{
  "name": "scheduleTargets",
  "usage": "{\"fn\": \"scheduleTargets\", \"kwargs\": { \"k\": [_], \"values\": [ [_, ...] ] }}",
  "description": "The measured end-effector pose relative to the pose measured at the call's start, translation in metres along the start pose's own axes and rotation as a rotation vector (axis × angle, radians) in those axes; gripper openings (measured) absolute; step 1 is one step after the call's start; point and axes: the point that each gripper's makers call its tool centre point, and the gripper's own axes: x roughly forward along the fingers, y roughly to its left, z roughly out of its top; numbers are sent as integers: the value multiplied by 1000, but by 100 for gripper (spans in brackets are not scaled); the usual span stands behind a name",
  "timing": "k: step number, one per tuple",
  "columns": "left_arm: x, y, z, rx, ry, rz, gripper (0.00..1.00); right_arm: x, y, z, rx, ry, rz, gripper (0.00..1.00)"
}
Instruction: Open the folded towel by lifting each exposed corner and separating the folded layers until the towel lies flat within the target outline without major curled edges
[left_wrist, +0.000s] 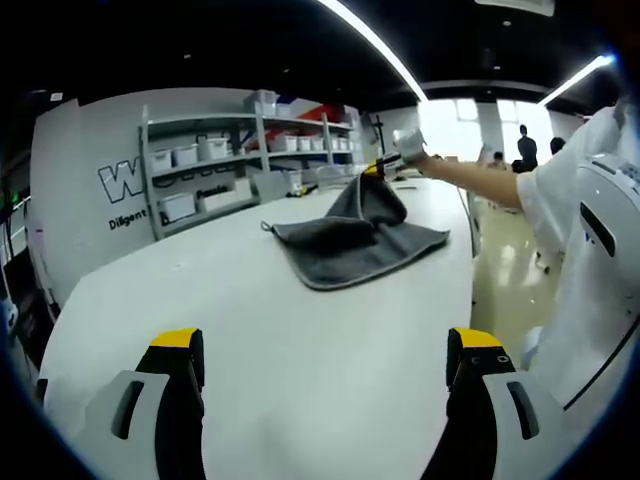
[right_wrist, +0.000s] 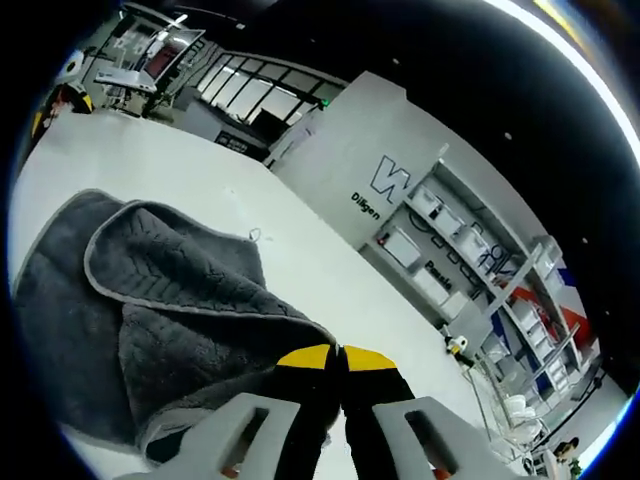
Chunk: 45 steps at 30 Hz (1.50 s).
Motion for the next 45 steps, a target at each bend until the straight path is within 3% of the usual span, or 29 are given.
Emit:
{"fn": "scheduleTargets", "kwargs": {
  "k": [45],
  "values": [
    [19,3,-3,2,33,-13,99,54,17,-63,34,141,52,0]
  ]
}}
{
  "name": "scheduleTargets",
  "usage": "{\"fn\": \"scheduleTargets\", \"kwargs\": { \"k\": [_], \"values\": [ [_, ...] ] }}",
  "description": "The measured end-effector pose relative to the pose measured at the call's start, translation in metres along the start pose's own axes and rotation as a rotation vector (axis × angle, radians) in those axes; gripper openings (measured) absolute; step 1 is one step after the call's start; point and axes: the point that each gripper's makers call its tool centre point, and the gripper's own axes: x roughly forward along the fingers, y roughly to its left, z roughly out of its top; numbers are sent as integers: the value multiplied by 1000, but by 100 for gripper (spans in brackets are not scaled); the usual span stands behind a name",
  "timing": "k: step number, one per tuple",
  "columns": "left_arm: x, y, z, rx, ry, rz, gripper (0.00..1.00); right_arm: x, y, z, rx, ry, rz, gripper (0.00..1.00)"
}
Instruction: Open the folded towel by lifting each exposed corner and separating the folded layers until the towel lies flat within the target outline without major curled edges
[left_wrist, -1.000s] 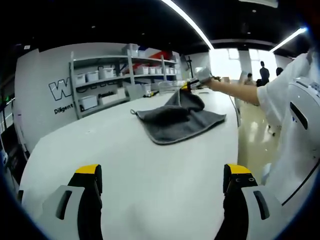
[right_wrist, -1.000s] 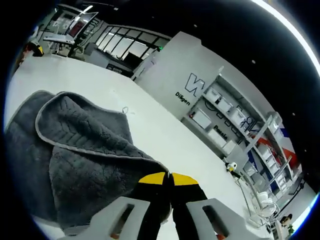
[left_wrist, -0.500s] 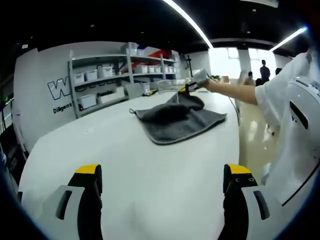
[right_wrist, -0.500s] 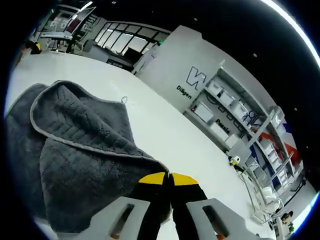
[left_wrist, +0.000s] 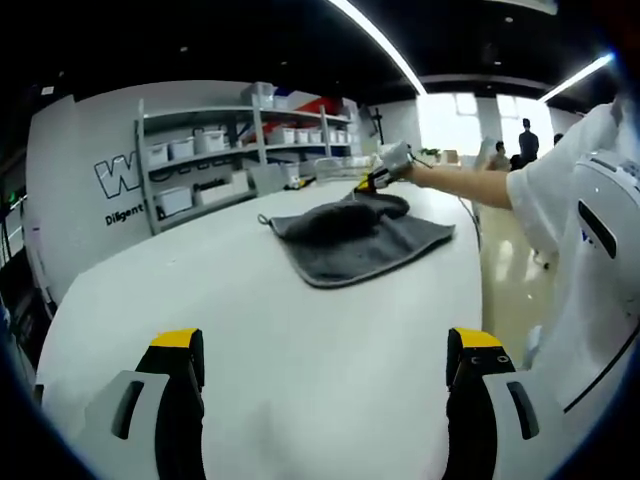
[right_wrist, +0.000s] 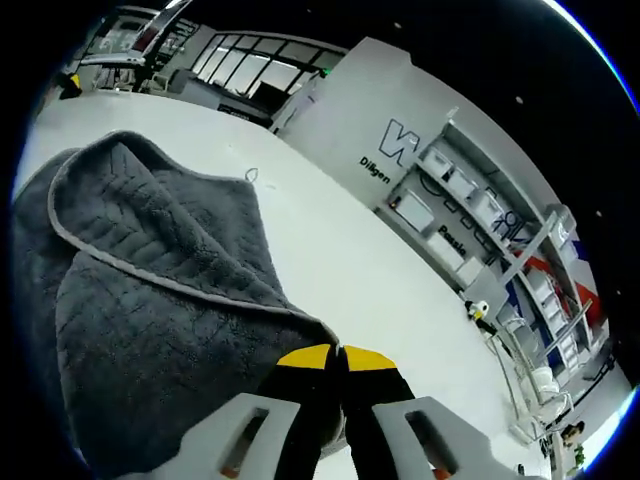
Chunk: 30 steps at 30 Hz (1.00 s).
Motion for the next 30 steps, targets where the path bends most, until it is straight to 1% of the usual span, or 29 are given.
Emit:
{"fn": "scheduleTargets", "kwargs": {
  "k": [14,30],
  "values": [
    [1,1,-2,-2,10,4,99,12,11,-21,-5,65,16,0],
    [3,1,-4,-4,15,4,99,16,19,-32,8,95,30,0]
  ]
}}
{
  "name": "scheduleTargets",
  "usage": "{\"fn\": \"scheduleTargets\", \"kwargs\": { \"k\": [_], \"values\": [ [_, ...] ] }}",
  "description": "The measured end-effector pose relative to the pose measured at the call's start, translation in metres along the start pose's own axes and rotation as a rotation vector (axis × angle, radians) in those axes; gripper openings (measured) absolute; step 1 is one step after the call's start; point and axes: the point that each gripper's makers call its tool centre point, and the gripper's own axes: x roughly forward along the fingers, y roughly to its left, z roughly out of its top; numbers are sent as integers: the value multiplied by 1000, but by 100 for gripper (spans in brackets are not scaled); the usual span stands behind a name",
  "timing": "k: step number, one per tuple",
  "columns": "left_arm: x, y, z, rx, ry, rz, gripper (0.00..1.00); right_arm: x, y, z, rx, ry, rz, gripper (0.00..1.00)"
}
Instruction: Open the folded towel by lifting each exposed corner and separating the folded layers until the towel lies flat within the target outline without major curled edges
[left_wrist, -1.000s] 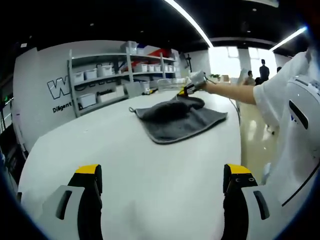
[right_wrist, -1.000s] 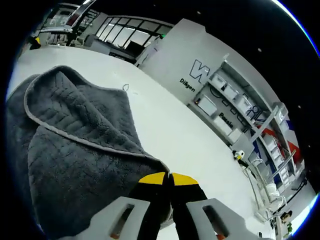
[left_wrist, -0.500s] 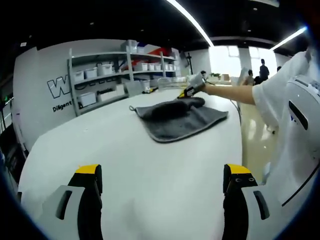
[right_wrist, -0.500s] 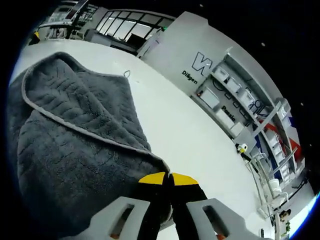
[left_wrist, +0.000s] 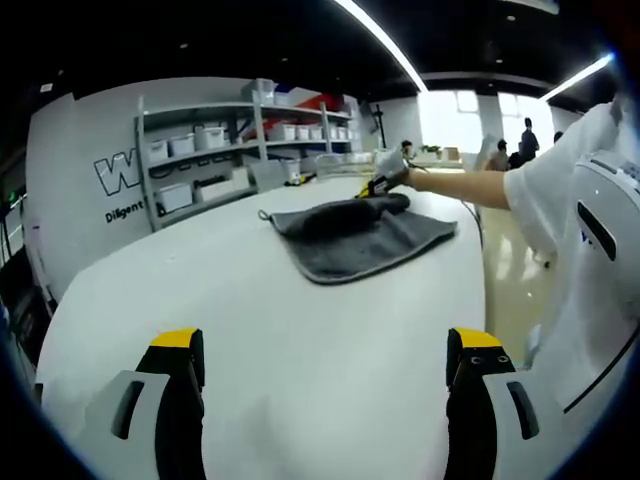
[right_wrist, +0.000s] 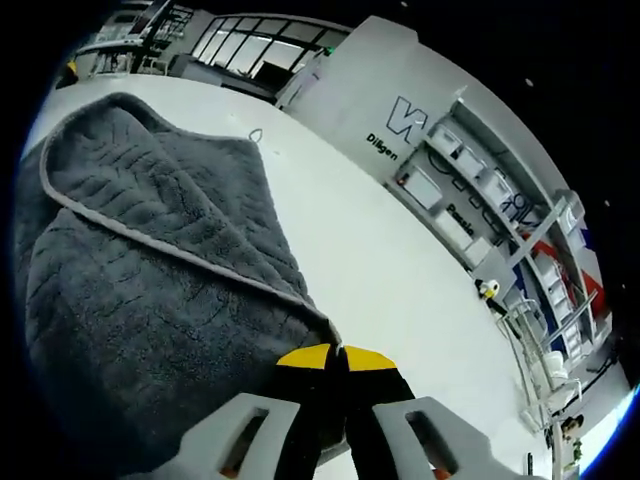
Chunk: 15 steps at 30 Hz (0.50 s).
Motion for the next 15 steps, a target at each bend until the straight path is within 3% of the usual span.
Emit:
{"fn": "scheduleTargets", "kwargs": {
  "k": [15],
  "values": [
    [-4,-2,0,1,0,5,99,1,7,-4,36,11,6,0]
  ]
}}
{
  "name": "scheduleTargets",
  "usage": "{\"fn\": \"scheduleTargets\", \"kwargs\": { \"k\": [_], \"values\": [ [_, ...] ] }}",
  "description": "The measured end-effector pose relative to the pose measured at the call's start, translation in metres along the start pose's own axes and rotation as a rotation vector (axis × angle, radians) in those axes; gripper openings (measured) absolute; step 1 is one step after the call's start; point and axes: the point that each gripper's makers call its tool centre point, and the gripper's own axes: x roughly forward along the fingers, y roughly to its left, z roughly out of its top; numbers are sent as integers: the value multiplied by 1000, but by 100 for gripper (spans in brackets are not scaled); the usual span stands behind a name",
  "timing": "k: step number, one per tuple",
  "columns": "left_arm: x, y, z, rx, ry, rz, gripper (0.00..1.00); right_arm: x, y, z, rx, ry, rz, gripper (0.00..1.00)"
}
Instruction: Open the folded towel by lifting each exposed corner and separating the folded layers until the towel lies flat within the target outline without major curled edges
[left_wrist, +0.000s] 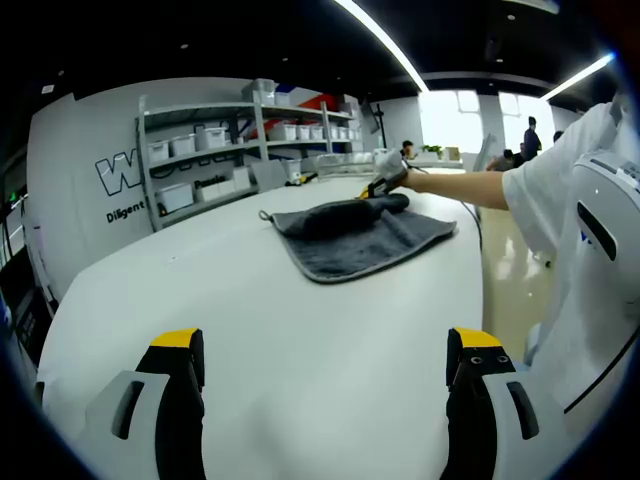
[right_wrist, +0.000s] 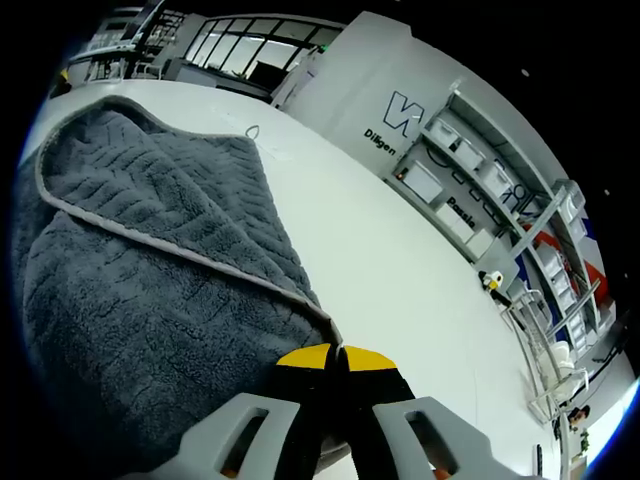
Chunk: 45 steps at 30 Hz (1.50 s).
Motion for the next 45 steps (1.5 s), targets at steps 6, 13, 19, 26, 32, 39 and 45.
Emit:
{"fn": "scheduleTargets", "kwargs": {
  "k": [6,13,19,26,32,39,45],
  "values": [
    [-1,0,0,-1,-1,2,99,-2,0,1,1,-4,-4,0],
    [-3,-1,-1,-1,-2,0,99,-7,-6,5,15,-16,-39,8],
    [-7,-1,0,-5,-9,4,99,-25,-15,22,47,-62,-76,9],
    [-10,-4,0,-3,-15,-4,99,-43,-17,34,47,-91,-84,10],
    [-14,-4,2,-3,-27,-5,99,-58,-20,44,97,-135,-94,13],
    [-17,-5,4,1,-37,-8,99,-82,-20,54,140,-185,-102,17],
    [-16,-8,6,4,-43,-15,99,-102,-22,60,164,-217,-105,22]
  ]
}}
